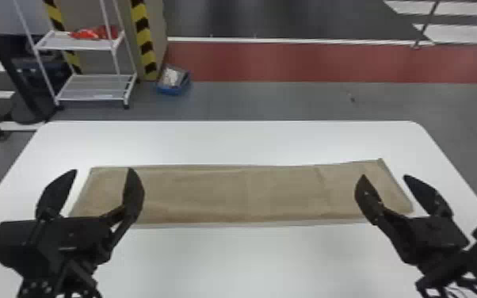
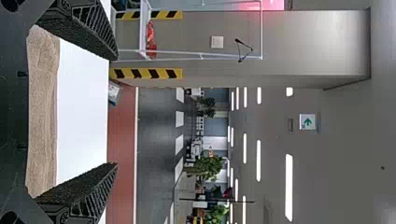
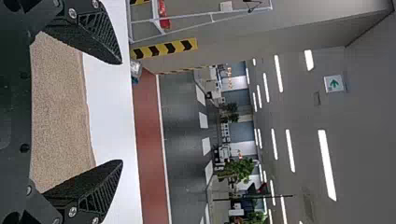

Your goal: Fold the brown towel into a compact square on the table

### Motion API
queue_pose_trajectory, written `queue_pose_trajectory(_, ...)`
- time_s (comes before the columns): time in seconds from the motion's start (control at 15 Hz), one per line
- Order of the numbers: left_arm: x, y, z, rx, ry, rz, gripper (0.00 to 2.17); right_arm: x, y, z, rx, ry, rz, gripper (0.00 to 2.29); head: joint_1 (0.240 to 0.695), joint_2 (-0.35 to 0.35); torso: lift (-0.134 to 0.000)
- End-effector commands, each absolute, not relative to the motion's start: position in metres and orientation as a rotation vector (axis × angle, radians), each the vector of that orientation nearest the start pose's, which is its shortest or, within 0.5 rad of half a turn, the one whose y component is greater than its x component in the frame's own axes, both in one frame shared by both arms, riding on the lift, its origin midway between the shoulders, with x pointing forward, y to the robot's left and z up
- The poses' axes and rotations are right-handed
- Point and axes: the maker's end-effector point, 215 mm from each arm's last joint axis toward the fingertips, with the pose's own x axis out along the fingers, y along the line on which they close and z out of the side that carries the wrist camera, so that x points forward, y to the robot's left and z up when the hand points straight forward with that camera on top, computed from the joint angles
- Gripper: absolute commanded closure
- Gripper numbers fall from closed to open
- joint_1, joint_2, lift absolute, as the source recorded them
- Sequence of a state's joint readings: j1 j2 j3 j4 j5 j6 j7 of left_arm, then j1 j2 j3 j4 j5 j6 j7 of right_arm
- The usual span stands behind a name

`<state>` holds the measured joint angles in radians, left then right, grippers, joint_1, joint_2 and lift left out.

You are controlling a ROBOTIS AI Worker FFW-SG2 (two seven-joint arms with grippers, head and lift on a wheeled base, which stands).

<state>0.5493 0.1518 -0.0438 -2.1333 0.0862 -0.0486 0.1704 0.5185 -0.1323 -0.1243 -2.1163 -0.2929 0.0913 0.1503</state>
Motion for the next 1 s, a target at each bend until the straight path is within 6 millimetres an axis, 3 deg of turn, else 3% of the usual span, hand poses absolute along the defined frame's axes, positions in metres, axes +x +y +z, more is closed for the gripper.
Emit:
queue_pose_trajectory(0.0,0.437,0.25,-0.303,0.017,-0.048,0.057,0.09,0.445,-0.265,-0.321,0.121,0.039,0.12,0.14,0.695,-0.023,-0.123)
queue_pose_trajectory(0.6,0.444,0.257,-0.324,0.024,-0.017,0.073,0.09,0.447,-0.265,-0.326,0.121,0.041,0.115,0.15,0.695,-0.014,-0.123)
queue_pose_trajectory(0.93,0.445,0.259,-0.324,0.027,-0.019,0.074,0.08,0.447,-0.263,-0.327,0.118,0.042,0.118,0.18,0.695,-0.009,-0.123)
